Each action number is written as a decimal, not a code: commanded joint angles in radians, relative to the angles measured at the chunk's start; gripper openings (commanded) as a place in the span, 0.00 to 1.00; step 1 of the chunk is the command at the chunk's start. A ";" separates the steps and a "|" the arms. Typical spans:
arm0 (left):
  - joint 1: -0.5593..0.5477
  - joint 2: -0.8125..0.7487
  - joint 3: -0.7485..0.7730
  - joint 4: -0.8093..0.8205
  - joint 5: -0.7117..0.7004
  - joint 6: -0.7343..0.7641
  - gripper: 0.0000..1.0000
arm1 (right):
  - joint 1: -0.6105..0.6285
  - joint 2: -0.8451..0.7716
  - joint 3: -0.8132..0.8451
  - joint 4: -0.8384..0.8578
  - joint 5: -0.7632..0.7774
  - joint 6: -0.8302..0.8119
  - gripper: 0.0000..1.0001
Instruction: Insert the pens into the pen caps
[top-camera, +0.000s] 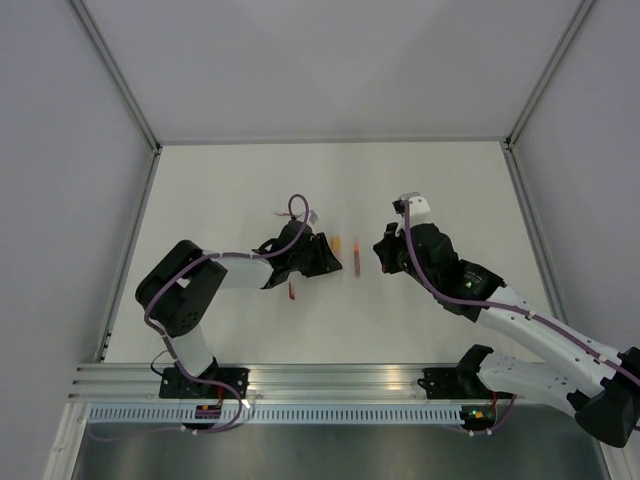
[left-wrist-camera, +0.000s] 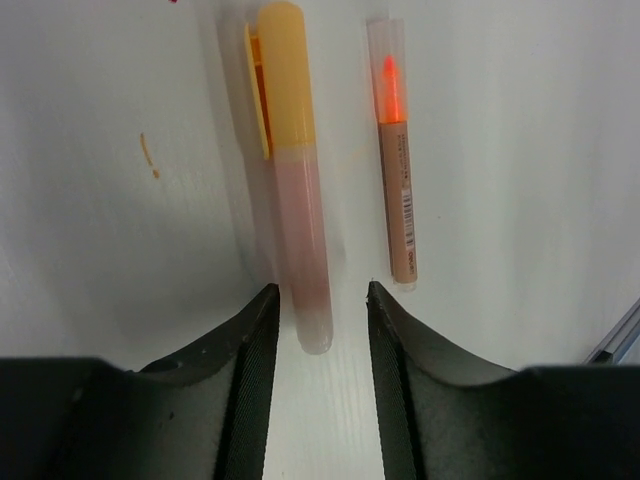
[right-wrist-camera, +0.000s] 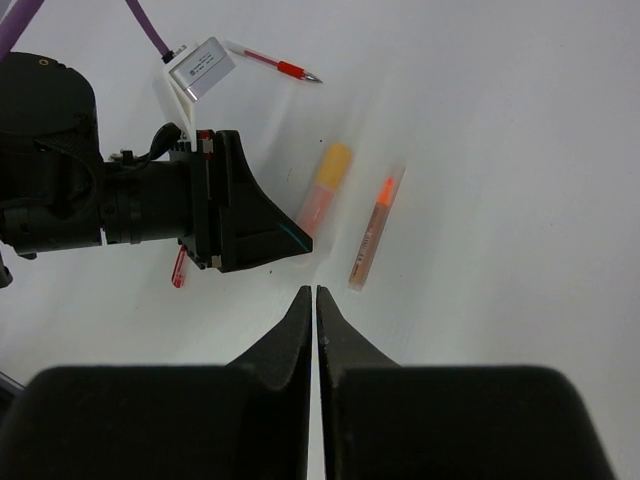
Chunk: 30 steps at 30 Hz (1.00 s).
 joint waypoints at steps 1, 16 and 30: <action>0.000 -0.085 0.020 -0.103 -0.018 0.012 0.46 | -0.002 -0.014 -0.012 0.021 -0.002 0.002 0.05; 0.083 -0.215 0.400 -0.528 -0.141 0.602 0.57 | -0.002 -0.013 -0.015 0.056 -0.100 -0.027 0.10; 0.269 0.200 0.734 -0.743 0.106 1.142 0.62 | -0.001 -0.108 -0.054 0.091 -0.085 -0.071 0.18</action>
